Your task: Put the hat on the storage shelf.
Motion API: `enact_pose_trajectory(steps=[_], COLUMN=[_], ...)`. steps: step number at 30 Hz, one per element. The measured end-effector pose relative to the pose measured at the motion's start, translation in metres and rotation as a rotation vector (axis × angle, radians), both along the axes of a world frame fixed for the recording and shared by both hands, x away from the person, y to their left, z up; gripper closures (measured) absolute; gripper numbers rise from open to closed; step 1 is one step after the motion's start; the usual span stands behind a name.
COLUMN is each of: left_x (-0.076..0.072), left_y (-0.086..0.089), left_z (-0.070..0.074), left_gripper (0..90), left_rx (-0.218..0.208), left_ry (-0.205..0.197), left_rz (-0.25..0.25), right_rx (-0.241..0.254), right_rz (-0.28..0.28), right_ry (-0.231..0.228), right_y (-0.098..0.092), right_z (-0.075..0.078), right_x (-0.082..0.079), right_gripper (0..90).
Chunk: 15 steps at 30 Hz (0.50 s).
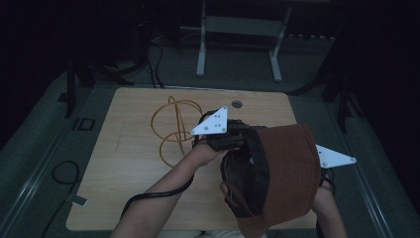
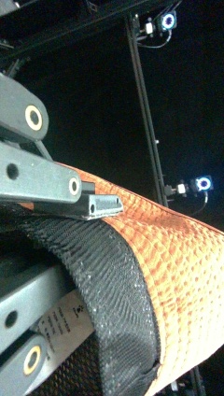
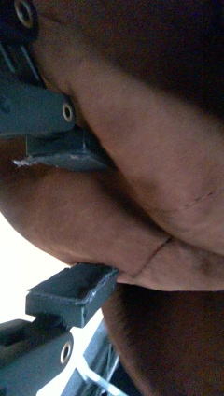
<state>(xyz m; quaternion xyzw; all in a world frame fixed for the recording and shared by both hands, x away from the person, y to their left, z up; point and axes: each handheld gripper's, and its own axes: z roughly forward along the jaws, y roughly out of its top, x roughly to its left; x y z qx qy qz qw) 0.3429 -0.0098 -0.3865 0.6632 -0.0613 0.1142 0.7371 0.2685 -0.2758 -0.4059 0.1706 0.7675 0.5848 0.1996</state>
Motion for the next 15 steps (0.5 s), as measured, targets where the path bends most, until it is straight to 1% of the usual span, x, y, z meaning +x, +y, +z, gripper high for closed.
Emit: enact_pose_trajectory(steps=[2, 3, 4, 5, 6, 8, 11, 12, 15], left_x=[-0.0001, -0.0004, -0.0009, -0.0009, -0.0013, -0.0009, -0.0006, -0.0003, -0.0003], left_y=[0.0002, 0.0002, 0.0, 0.0, 0.0, 0.0007, 0.0024, 0.0033, 0.0056], left_z=[-0.0003, -0.0006, -0.0007, -0.0007, -0.0008, -0.0006, -0.0014, -0.0017, -0.0022], left_gripper=[86.2, 86.2, 86.1, 86.2, 86.2, 86.1, 86.0, 85.8, 85.4], left_rx=[0.005, 0.004, 0.008, 0.008, 0.006, 0.004, -0.001, -0.003, -0.003], left_ry=[-0.003, -0.003, -0.006, -0.006, -0.004, -0.001, 0.0, 0.002, -0.008], left_rz=[0.008, 0.004, 0.007, 0.007, 0.004, 0.004, 0.01, 0.012, 0.025], right_rx=[0.005, 0.013, 0.024, 0.024, 0.04, 0.049, 0.038, 0.035, 0.034], right_rz=[0.009, 0.006, 0.006, 0.006, 0.009, -0.003, -0.033, -0.041, -0.061], right_ry=[-0.026, -0.03, -0.022, -0.022, -0.018, -0.006, -0.005, -0.017, -0.02], right_y=[0.0011, 0.0011, 0.0007, 0.0007, -0.0005, -0.0013, -0.0015, -0.0016, -0.0025], right_z=[0.0004, 0.0007, 0.0013, 0.0013, 0.0019, 0.0025, 0.0036, 0.0038, 0.0045], right_x=[-0.0012, -0.0012, -0.0007, -0.0007, -0.0003, 0.0005, -0.0008, -0.0015, -0.0029], right_gripper=[58.2, 70.6, 75.5, 75.5, 88.7, 89.9, 90.0, 90.0, 90.0])
